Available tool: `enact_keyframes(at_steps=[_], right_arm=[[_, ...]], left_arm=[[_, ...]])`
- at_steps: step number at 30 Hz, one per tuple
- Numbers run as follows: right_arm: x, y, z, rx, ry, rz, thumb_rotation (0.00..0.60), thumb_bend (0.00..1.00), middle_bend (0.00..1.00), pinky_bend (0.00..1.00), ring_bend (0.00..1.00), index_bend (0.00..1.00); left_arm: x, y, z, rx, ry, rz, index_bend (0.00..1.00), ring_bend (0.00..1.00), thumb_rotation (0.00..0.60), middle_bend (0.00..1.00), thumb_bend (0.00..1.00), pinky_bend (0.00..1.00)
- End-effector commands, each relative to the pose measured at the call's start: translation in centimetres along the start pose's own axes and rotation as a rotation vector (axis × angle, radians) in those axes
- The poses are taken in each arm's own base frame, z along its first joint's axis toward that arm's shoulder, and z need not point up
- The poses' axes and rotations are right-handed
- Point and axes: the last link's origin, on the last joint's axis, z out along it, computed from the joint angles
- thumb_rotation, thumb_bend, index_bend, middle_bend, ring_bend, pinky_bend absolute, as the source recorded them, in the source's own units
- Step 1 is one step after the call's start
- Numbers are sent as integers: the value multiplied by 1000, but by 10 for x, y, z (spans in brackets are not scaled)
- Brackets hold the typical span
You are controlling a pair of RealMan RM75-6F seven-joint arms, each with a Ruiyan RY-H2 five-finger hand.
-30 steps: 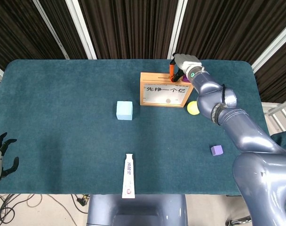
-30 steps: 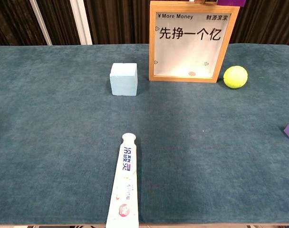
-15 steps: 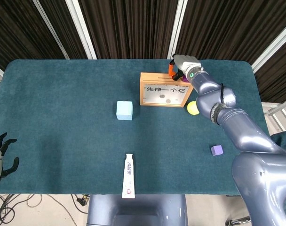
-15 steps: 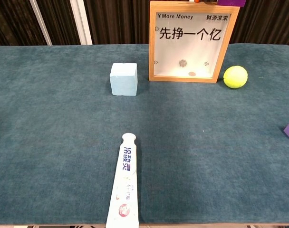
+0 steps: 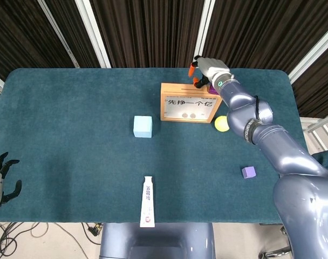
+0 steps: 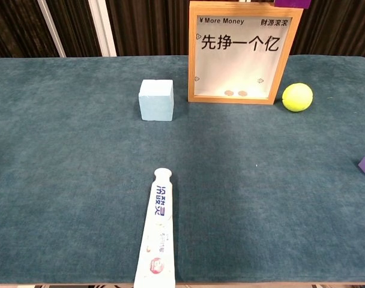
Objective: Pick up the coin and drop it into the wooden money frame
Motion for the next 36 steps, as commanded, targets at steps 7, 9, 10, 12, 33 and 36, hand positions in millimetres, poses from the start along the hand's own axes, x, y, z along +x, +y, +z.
enact_keyframes(at_steps=[7, 9, 10, 12, 33, 36], right_arm=[[-2, -3, -33, 157, 158, -34, 600, 485, 2, 0, 0, 226], [-9, 2, -50, 182, 186, -64, 600, 475, 2, 0, 0, 220], [-12, 5, -59, 191, 199, -75, 600, 469, 2, 0, 0, 219], [-19, 10, -78, 210, 241, -94, 600, 455, 2, 0, 0, 219], [-149, 141, -268, 25, 505, -246, 600, 448, 2, 0, 0, 158], [-171, 167, -293, -56, 520, -242, 600, 447, 2, 0, 0, 158]], left_arm=[[0, 1, -1, -7, -2, -2, 239, 0, 600, 4, 450, 158], [1, 1, -1, -10, -1, 0, 239, 0, 600, 4, 449, 158], [1, 1, -1, -12, 0, 0, 239, 0, 600, 4, 449, 158], [1, 1, -1, -16, 0, 0, 239, 0, 600, 4, 450, 158], [2, 2, -6, -77, 30, 36, 247, 0, 600, 6, 456, 158], [2, 2, -6, -82, 36, 48, 245, 0, 600, 6, 456, 158]])
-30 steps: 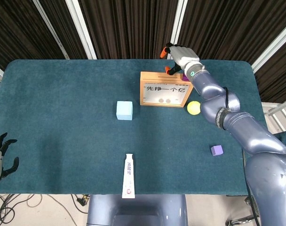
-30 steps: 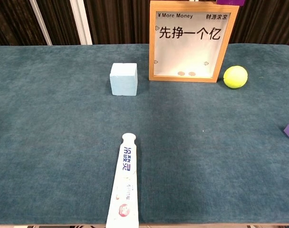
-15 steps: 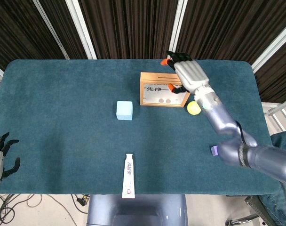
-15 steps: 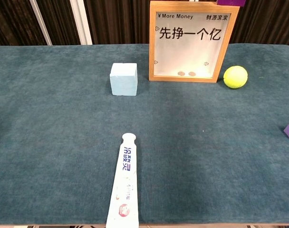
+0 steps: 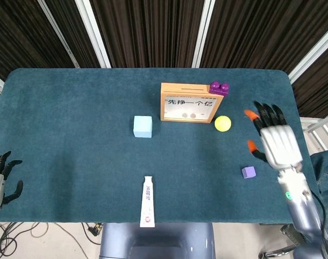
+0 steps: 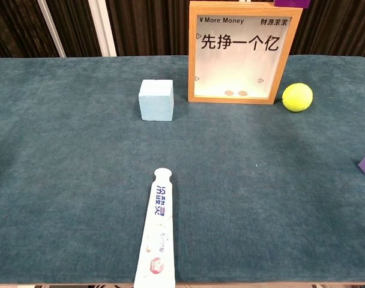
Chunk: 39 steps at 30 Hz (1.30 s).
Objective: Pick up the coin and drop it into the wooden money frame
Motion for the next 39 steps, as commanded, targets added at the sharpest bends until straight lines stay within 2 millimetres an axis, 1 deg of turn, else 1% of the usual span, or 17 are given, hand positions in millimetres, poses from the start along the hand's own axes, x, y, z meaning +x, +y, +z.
enact_keyframes(at_steps=[1, 5, 8, 13, 21, 29, 39], right_arm=[[-20, 25, -58, -90, -10, -35, 600, 447, 2, 0, 0, 158], [-30, 48, -93, -155, 15, -79, 600, 447, 2, 0, 0, 158], [-35, 58, -109, -178, 20, -120, 600, 448, 2, 0, 0, 158], [-40, 65, -129, -189, 12, -147, 600, 448, 2, 0, 0, 158], [-53, 69, -142, -205, -35, -148, 600, 448, 2, 0, 0, 137], [-60, 69, -141, -183, -36, -120, 600, 439, 2, 0, 0, 131], [-69, 73, -137, -167, -26, -109, 600, 440, 2, 0, 0, 127]], left_arm=[[0, 1, 0, -5, 6, 9, 243, 0, 600, 6, 456, 158], [1, 2, -1, -15, 30, 17, 217, 0, 600, 6, 456, 157], [1, 2, -1, -21, 43, 22, 190, 0, 600, 6, 456, 155], [2, 4, -1, -49, 70, 39, 167, 0, 600, 6, 457, 150], [3, 6, -2, -88, 92, 51, 162, 0, 600, 5, 456, 136], [2, 7, -3, -117, 94, 64, 162, 0, 600, 6, 455, 123], [2, 7, -4, -136, 99, 66, 163, 0, 600, 5, 446, 111]])
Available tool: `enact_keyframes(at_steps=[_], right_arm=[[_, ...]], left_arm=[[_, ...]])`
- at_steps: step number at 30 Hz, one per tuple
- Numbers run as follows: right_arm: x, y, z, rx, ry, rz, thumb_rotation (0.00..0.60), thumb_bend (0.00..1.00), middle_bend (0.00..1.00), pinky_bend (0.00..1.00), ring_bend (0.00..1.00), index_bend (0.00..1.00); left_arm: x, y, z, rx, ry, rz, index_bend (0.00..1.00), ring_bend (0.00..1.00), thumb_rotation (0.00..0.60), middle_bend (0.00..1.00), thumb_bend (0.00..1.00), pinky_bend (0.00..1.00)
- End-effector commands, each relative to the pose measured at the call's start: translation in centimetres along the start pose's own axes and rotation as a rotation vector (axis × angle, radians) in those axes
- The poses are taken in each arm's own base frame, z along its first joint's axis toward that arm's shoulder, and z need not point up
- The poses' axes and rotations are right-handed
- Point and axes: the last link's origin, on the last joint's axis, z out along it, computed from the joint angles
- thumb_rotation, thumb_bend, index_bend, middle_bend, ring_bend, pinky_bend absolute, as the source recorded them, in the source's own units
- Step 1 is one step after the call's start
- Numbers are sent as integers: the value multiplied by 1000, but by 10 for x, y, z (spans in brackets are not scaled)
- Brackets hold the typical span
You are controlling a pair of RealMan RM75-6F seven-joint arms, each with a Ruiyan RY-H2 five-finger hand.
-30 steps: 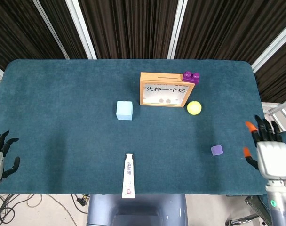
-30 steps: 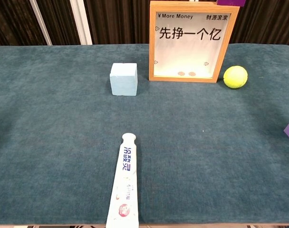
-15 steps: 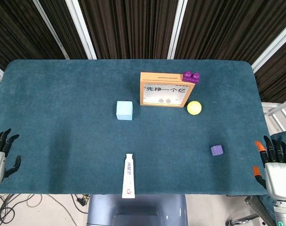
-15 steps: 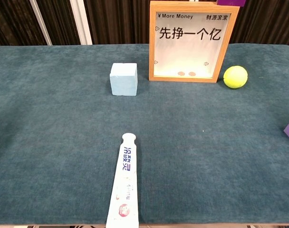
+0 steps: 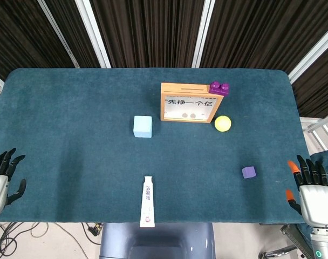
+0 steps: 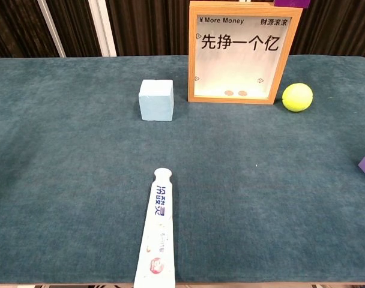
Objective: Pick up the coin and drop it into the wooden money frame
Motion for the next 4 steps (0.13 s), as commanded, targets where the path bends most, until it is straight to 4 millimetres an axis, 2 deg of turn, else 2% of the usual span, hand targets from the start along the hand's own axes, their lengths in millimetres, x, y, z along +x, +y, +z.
enact_keyframes(at_steps=[1, 4], right_arm=[[-3, 0, 0, 1, -5, 15, 600, 441, 2, 0, 0, 127], [-5, 0, 0, 3, -11, 19, 600, 440, 2, 0, 0, 127]], left_arm=[[0, 0, 0, 2, -1, -1, 162, 0, 600, 6, 446, 111], [0, -1, 0, 3, 0, -2, 162, 0, 600, 5, 446, 111]])
